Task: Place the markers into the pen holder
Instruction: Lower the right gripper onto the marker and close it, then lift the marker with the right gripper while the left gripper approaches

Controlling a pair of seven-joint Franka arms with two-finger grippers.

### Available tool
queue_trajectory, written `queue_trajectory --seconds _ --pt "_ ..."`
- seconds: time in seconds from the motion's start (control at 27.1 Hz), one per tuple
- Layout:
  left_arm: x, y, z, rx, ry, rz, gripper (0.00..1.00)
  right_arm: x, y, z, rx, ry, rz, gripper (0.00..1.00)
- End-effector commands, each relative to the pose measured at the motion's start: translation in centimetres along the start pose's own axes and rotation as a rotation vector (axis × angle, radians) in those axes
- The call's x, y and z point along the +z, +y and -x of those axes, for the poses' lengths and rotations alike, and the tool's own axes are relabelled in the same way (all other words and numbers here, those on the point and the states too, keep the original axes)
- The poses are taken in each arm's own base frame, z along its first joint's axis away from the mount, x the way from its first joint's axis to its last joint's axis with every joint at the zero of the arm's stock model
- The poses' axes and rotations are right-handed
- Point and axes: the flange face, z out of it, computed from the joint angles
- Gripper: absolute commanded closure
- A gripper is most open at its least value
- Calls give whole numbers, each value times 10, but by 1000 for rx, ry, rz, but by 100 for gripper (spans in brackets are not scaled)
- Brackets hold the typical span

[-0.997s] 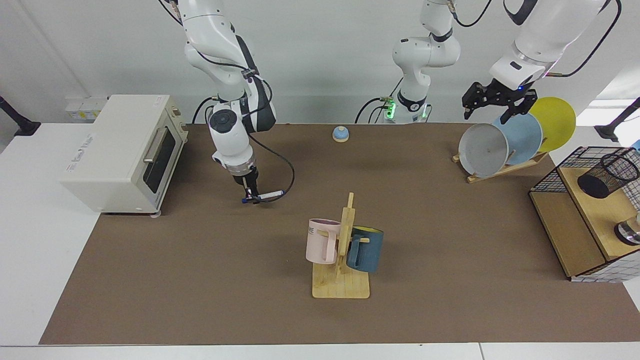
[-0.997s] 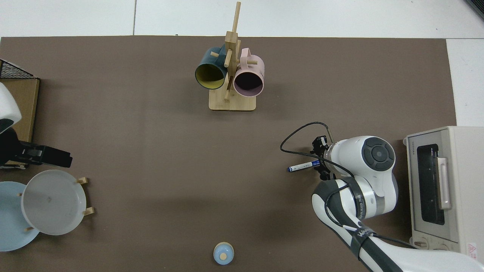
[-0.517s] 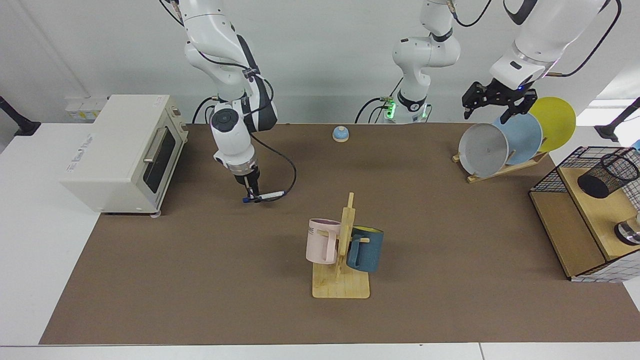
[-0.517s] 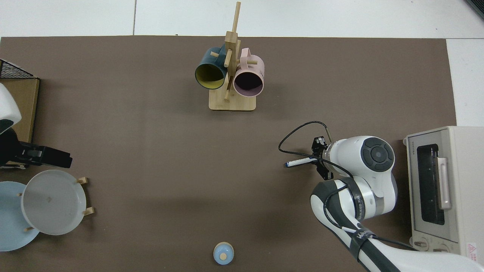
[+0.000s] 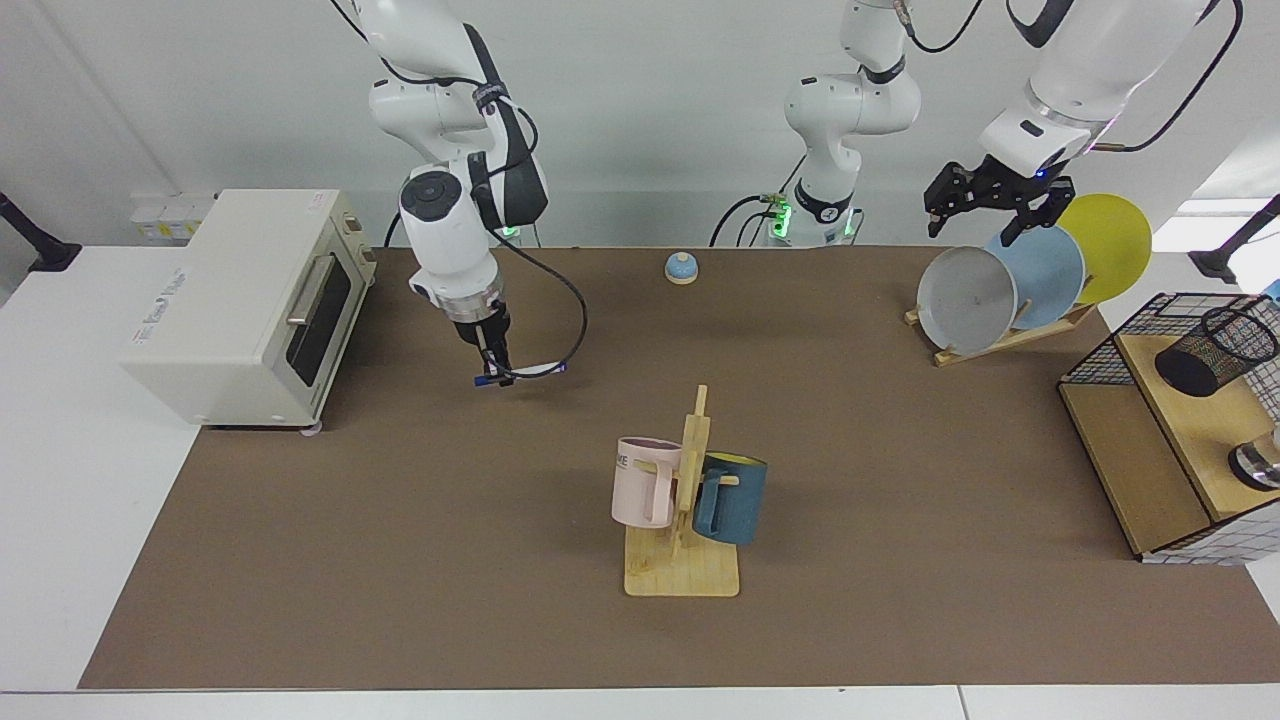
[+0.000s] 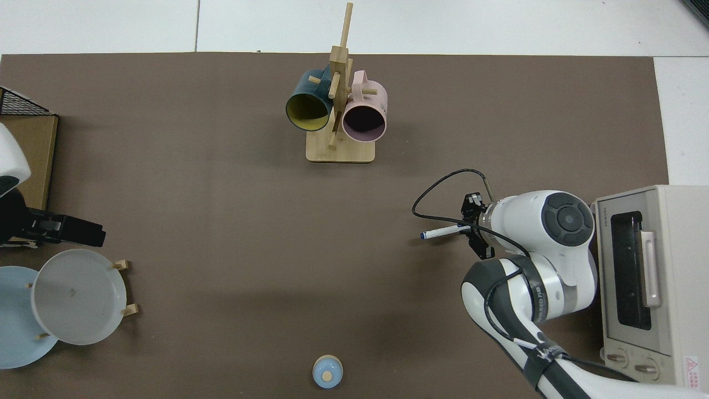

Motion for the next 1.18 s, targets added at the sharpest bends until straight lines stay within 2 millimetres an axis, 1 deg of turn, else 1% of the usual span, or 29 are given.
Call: queue_trajectory --seconds 0.0,0.11,0.22,0.3,0.37,0.48,0.55,0.63,0.74,0.85,0.89,1.03,1.14 --pt "-2 0 5 -2 23 3 0 -48 -7 1 -23 8 36 100" --pt "-3 2 2 0 27 2 0 -88 -10 5 -28 6 42 100" --pt "-7 2 4 -2 35 0 0 -121 -10 11 -34 -2 50 100" --pt "-7 2 5 -2 33 1 0 -138 -10 19 -35 -12 56 100" --pt "-8 2 6 1 35 -1 0 -149 -10 24 -32 -15 66 100" --pt "-9 -2 6 1 38 -1 0 -161 -10 34 -23 -13 67 100" --pt "-9 -2 8 -6 28 1 0 -169 -8 53 -33 -13 68 100" --pt "-8 -2 9 -9 20 2 0 -174 -5 63 -36 -15 75 100" --pt "-8 1 10 -6 14 3 0 -178 -1 72 -32 -13 77 100" --pt "-8 1 10 -6 14 3 0 -198 8 75 -39 -14 46 100" --pt "-9 1 10 -6 15 1 0 -202 10 75 -40 -20 40 100" --pt "-10 1 10 -3 21 0 0 -202 13 83 -41 -35 51 100" --pt "-9 1 8 -2 29 0 0 -205 15 101 -38 -61 35 100"
